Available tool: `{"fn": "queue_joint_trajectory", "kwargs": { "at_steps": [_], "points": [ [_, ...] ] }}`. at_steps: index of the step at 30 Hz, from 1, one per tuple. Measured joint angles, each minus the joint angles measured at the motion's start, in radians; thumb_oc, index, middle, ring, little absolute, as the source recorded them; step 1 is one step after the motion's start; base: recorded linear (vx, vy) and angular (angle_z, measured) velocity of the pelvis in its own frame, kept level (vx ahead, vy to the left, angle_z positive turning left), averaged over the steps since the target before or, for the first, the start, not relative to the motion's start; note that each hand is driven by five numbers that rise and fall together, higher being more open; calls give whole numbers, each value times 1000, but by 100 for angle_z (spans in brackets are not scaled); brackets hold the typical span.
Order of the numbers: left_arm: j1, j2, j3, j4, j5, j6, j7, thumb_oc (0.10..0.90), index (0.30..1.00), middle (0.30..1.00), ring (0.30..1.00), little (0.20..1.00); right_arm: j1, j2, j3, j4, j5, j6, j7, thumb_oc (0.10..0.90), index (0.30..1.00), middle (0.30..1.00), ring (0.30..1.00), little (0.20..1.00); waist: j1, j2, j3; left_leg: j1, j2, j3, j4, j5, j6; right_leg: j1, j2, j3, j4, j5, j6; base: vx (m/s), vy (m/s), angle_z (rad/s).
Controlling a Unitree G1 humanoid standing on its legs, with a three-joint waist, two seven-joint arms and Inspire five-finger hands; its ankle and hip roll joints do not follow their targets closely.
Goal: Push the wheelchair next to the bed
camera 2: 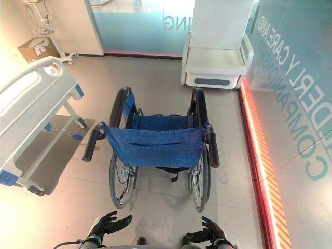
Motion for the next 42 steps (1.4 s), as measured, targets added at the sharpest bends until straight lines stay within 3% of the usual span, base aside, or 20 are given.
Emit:
{"fn": "queue_joint_trajectory", "kwargs": {
  "at_steps": [7, 11, 16, 20, 27, 30, 38, 42],
  "points": [
    [10, -2, 2, -6, -67, -25, -58, 800, 900, 900, 900, 900, -2, 15, -7, -1, 104, -3, 6, 800, 900, 900, 900, 900, -5, 11, -4, 10, 0, 0, 0, -1, -1, 26, 3, -1, -31, 12, 0, 1, 2, 0],
    [16, -11, 25, -6, -124, -25, -80, 800, 900, 900, 900, 900, -2, 17, -49, 2, 214, 33, 90, 800, 900, 900, 900, 900, -5, 17, -4, 18, 0, 0, -1, -1, -1, 37, 2, -1, -33, 12, 0, 59, -24, 1],
    [28, -30, 214, -60, -291, -8, -98, 800, 900, 900, 900, 900, 0, 4, -123, -66, 365, 53, 127, 800, 900, 900, 900, 900, 0, 13, -2, 45, 1, -2, -2, -1, -1, 66, 3, -5, -34, 12, 0, 36, -64, 2],
    [6, -6, 326, -94, -439, 2, -64, 800, 900, 900, 900, 900, -39, -60, -210, -132, 481, 56, 106, 800, 900, 900, 900, 900, 5, 10, -5, 50, 1, -3, -8, -4, -5, 71, 2, -5, -35, 11, -2, 6, -8, 1],
    [-6, 143, 360, -238, -472, 19, 50, 800, 900, 900, 900, 900, -141, -291, -328, -190, 559, 82, 17, 800, 900, 900, 900, 900, 5, 3, -5, 71, -1, -8, -8, 0, -1, 94, 2, -6, -39, 19, 1, 6, 2, 1],
    [-27, 187, 392, -322, -516, 18, 83, 800, 900, 900, 900, 900, -157, -349, -361, -283, 592, 84, -31, 800, 900, 900, 900, 900, 1, 1, -4, 78, -1, -12, -9, 0, -1, 102, 3, -6, -39, 19, 1, 0, 0, 0],
    [-134, 218, 400, -517, -546, -38, 226, 800, 900, 900, 900, 900, -278, -365, -330, -579, 584, 62, -250, 800, 900, 900, 900, 900, -20, 3, 0, 57, -1, -13, -8, 3, -4, 81, 3, -6, -39, 21, 2, -20, 2, 0],
    [-169, 225, 397, -604, -495, -69, 240, 800, 900, 900, 900, 900, -301, -365, -287, -717, 552, 36, -298, 800, 900, 900, 900, 900, -19, 7, 7, 55, -2, -19, -8, 3, -3, 80, 3, -7, -39, 21, 2, -1, -1, 1]
  ]
}}
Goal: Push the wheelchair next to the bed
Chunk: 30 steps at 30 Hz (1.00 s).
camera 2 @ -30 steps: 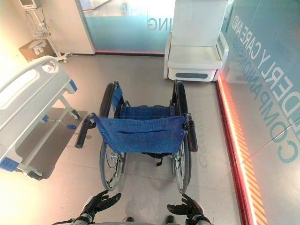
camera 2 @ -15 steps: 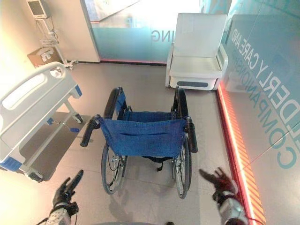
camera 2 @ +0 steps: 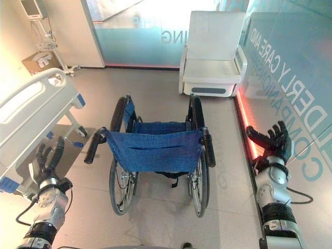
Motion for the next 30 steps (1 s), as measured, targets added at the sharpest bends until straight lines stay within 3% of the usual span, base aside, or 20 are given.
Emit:
{"fn": "queue_joint_trajectory", "kwargs": {
  "at_steps": [4, 11, 19, 26, 30],
  "points": [
    [-22, 22, -6, -134, 80, -3, -28, 800, 900, 900, 900, 900, -11, 0, 46, -115, -89, -2, -1, 800, 900, 900, 900, 900, 3, 2, 36, -4, 0, -6, 6, 0, 0, -2, 0, -2, 4, 0, 0, 0, 0, 0],
    [-22, 51, -45, -259, 226, -10, -125, 800, 900, 900, 900, 900, 30, 20, 95, -219, -215, 20, 70, 800, 900, 900, 900, 900, 24, -3, 41, -18, 0, -6, 0, 0, 0, -17, 2, -3, 3, 0, 0, 0, 0, 0],
    [85, 117, -44, -330, 400, -8, -221, 800, 900, 900, 900, 900, 154, 26, 93, -310, -282, 128, 200, 800, 900, 900, 900, 900, 27, -29, 57, -33, -1, -6, 5, 0, 0, -32, 1, -2, 4, 0, 0, 0, 0, 0],
    [180, 214, -37, -335, 593, 61, -220, 800, 900, 900, 900, 900, 186, 19, 90, -354, -326, 185, 277, 800, 900, 900, 900, 900, 30, -39, 62, -34, 0, -6, 6, 0, 0, -33, 2, -1, 4, 0, 1, 0, 0, 0],
    [187, 242, -35, -335, 618, 111, -226, 800, 900, 900, 900, 900, 192, 18, 89, -365, -327, 194, 277, 800, 900, 900, 900, 900, 35, -45, 63, -42, 0, -5, 3, 0, 0, -41, 1, -1, 4, 0, 1, -16, -8, 0]
  ]
}}
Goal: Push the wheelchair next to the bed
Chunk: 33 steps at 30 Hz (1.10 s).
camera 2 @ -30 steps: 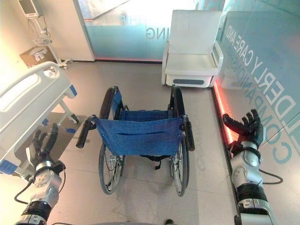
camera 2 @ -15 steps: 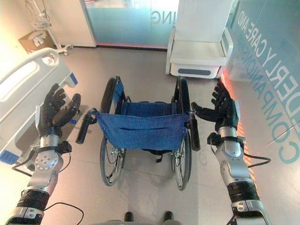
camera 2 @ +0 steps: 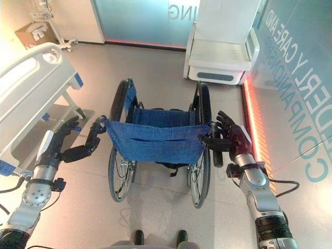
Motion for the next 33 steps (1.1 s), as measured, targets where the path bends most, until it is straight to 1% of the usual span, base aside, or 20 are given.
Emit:
{"fn": "queue_joint_trajectory", "kwargs": {
  "at_steps": [4, 8, 11, 14, 18, 19, 21, 22, 23, 25, 28, 29, 30, 31, 33],
  "points": [
    [-3, 0, 1, -3, -2, 16, -17, 800, 900, 900, 900, 900, 0, -1, 0, -5, -18, 1, 0, 800, 900, 900, 900, 900, -1, 0, 0, -1, -1, 1, 4, 0, 0, -2, 1, 1, 0, 1, 1, 0, 0, 0],
    [-24, 8, -8, 0, 38, 26, -15, 800, 900, 900, 900, 900, -4, -12, 1, -20, -67, 28, 0, 800, 900, 900, 900, 900, -1, 0, 0, -1, -2, 1, 4, 0, 0, -2, 3, 1, 0, 1, 1, 0, 0, 0],
    [-84, 49, -56, 21, 68, 48, -15, 800, 900, 900, 900, 900, -38, -44, 23, -20, -140, 56, -1, 800, 900, 900, 900, 900, -2, 0, 0, 0, -2, 4, 4, 0, 0, -2, 2, 4, 0, 2, 3, -2, -3, -1],
    [-139, 63, -87, 63, 77, 62, -10, 800, 900, 900, 900, 900, -81, -70, 63, -17, -207, 91, -9, 800, 900, 900, 900, 900, -7, 0, 0, 4, -2, 7, 4, 0, 0, 0, 2, 8, 0, 3, 3, -1, -5, -4],
    [-193, 86, -137, 92, 77, 92, -5, 800, 900, 900, 900, 900, -142, -80, 107, 1, -281, 159, -27, 800, 900, 900, 900, 900, -7, 0, 0, 9, -3, 12, 4, 0, 0, 3, 2, 12, 1, 6, 3, 0, 0, 0],
    [-209, 95, -154, 98, 77, 103, -6, 800, 900, 900, 900, 900, -165, -81, 125, 5, -313, 186, -34, 800, 900, 900, 900, 900, -7, -1, -1, 10, -3, 13, 4, 0, 0, 4, 2, 13, 1, 7, 3, 0, 0, 0],
    [-224, 99, -167, 101, 77, 114, -6, 800, 900, 900, 900, 900, -184, -81, 130, 8, -341, 212, -35, 800, 900, 900, 900, 900, -6, -1, -1, 10, -3, 16, 4, 1, 0, 4, 1, 14, 1, 8, 4, -13, -5, -2],
    [-239, 105, -177, 106, 76, 131, -10, 800, 900, 900, 900, 900, -215, -84, 153, 18, -362, 242, -36, 800, 900, 900, 900, 900, -6, -2, -1, 10, -3, 23, 4, 1, 1, 2, 1, 19, 1, 10, 4, -32, -8, -7],
    [-264, 128, -205, 114, 76, 145, -20, 800, 900, 900, 900, 900, -253, -93, 186, 31, -399, 271, -37, 800, 900, 900, 900, 900, -5, -2, -1, 10, -3, 25, 4, 1, 1, 0, 1, 22, 1, 12, 4, -32, -7, -9],
    [-309, 152, -244, 116, 76, 176, -40, 800, 900, 900, 900, 900, -302, -103, 225, 46, -453, 315, -38, 800, 900, 900, 900, 900, -4, -2, -1, 8, -5, 26, 4, 3, 3, -3, 0, 24, 1, 14, 5, -16, -2, -2],
    [-361, 153, -271, 130, 75, 212, -61, 800, 900, 900, 900, 900, -343, -103, 256, 56, -507, 362, -38, 800, 900, 900, 900, 900, -4, -3, -1, 4, -11, 26, 4, 3, 4, -8, -2, 27, 1, 17, 7, -25, -4, -1],
    [-386, 155, -289, 140, 73, 227, -70, 800, 900, 900, 900, 900, -373, -104, 286, 64, -534, 398, -39, 800, 900, 900, 900, 900, -4, -3, -1, 4, -12, 26, 4, 3, 4, -8, -3, 27, 1, 17, 7, 0, 0, 0],
    [-399, 155, -294, 142, 74, 234, -77, 800, 900, 900, 900, 900, -382, -104, 294, 65, -551, 412, -39, 800, 900, 900, 900, 900, -4, -3, -1, 4, -12, 26, 4, 3, 4, -8, -3, 27, 1, 17, 7, 0, 0, 0],
    [-418, 155, -301, 148, 73, 250, -84, 800, 900, 900, 900, 900, -401, -104, 314, 72, -588, 441, -39, 800, 900, 900, 900, 900, -4, -4, 0, 3, -13, 26, 4, 3, 4, -9, -4, 27, 1, 17, 7, -25, 7, 4],
    [-438, 155, -317, 148, 73, 261, -94, 800, 900, 900, 900, 900, -407, -104, 320, 71, -627, 461, -39, 800, 900, 900, 900, 900, -2, -6, 1, 0, -14, 26, 4, 4, 4, -9, -4, 29, 1, 17, 8, -31, 13, 5]
  ]
}}
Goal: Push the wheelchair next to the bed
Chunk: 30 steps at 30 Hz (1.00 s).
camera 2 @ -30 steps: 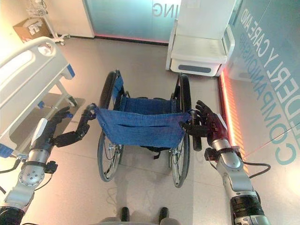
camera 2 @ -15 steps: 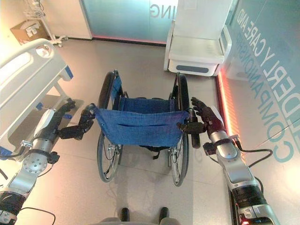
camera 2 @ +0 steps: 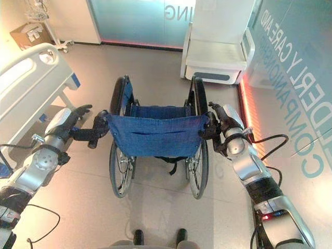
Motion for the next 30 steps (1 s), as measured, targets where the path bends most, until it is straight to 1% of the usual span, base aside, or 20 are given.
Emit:
{"fn": "queue_joint_trajectory", "kwargs": {
  "at_steps": [3, 4, 7, 9, 12, 16, 17, 22, 25, 26, 28, 30],
  "points": [
    [-9, 0, -1, -6, 0, 2, -15, 800, 900, 900, 900, 900, -13, 0, 2, -1, -9, 34, 1, 800, 900, 900, 900, 900, 5, -2, 2, -3, -1, 0, 0, 0, 0, -4, 0, 5, 0, 0, 0, -22, 10, -1],
    [-11, 0, -1, -10, 0, 3, -22, 800, 900, 900, 900, 900, -18, 4, 3, -1, -40, 46, 12, 800, 900, 900, 900, 900, 6, -2, 2, -4, -1, 0, 0, 0, 0, -4, 0, 5, 0, 0, 1, -38, 13, -1],
    [-26, 2, -1, -12, 0, 6, -37, 800, 900, 900, 900, 900, -32, 5, 14, 0, -78, 68, 34, 800, 900, 900, 900, 900, 9, -6, 10, -5, -1, 1, 0, 0, 0, -5, 0, 5, 0, 0, 0, -14, 4, 0],
    [-39, 2, -1, -11, 0, 21, -56, 800, 900, 900, 900, 900, -51, 5, 36, 6, -85, 107, 65, 800, 900, 900, 900, 900, 10, -10, 14, -8, -1, 1, 0, 0, 0, -7, 0, 5, 0, 0, 0, 0, 0, 0],
    [-50, 3, -1, -7, 0, 32, -69, 800, 900, 900, 900, 900, -68, 13, 37, 11, -82, 149, 94, 800, 900, 900, 900, 900, 11, -14, 16, -8, 0, 1, 0, 0, 0, -7, -1, 5, 0, 0, 0, 0, 0, 0],
    [-57, 2, -2, -1, 0, 38, -70, 800, 900, 900, 900, 900, -95, 26, 37, 23, -63, 193, 108, 800, 900, 900, 900, 900, 11, -16, 17, -8, 0, 1, 0, 0, 0, -7, -1, 6, 0, 0, 0, 0, 0, 0],
    [-58, 2, -2, 0, 0, 39, -70, 800, 900, 900, 900, 900, -104, 27, 36, 31, -38, 202, 109, 800, 900, 900, 900, 900, 11, -17, 17, -8, -1, 2, 0, 0, 0, -7, -1, 6, 0, 0, 0, 0, 0, 0],
    [-90, 3, -12, 22, 0, 50, -93, 800, 900, 900, 900, 900, -167, 34, 34, 132, 74, 207, 124, 800, 900, 900, 900, 900, 11, -31, 17, -4, 0, 4, 0, 0, 0, -5, -1, 7, 0, 0, 1, 0, 0, 0],
    [-136, 3, -47, 39, 2, 82, -118, 800, 900, 900, 900, 900, -208, 36, 35, 206, 120, 206, 146, 800, 900, 900, 900, 900, 17, -37, 16, -3, 0, 4, 4, 0, 0, -2, -1, 7, 0, 1, 2, 0, 0, 0],
    [-154, 3, -57, 43, 3, 105, -139, 800, 900, 900, 900, 900, -224, 36, 36, 232, 130, 206, 154, 800, 900, 900, 900, 900, 19, -38, 16, -3, 0, 4, 6, 0, 0, -1, -1, 6, 0, 1, 2, 0, 0, 0],
    [-181, 3, -74, 50, 5, 130, -168, 800, 900, 900, 900, 900, -242, 37, 36, 261, 134, 206, 172, 800, 900, 900, 900, 900, 21, -38, 16, -3, 0, 3, 7, 0, 0, 0, -1, 6, 0, 1, 2, 0, 0, 0],
    [-243, 3, -104, 70, 30, 191, -257, 800, 900, 900, 900, 900, -270, 38, 41, 309, 159, 206, 190, 800, 900, 900, 900, 900, 23, -38, 15, -3, -1, 2, 11, 0, 0, 3, -1, 4, 0, 1, 2, 0, 0, 0]
  ]
}}
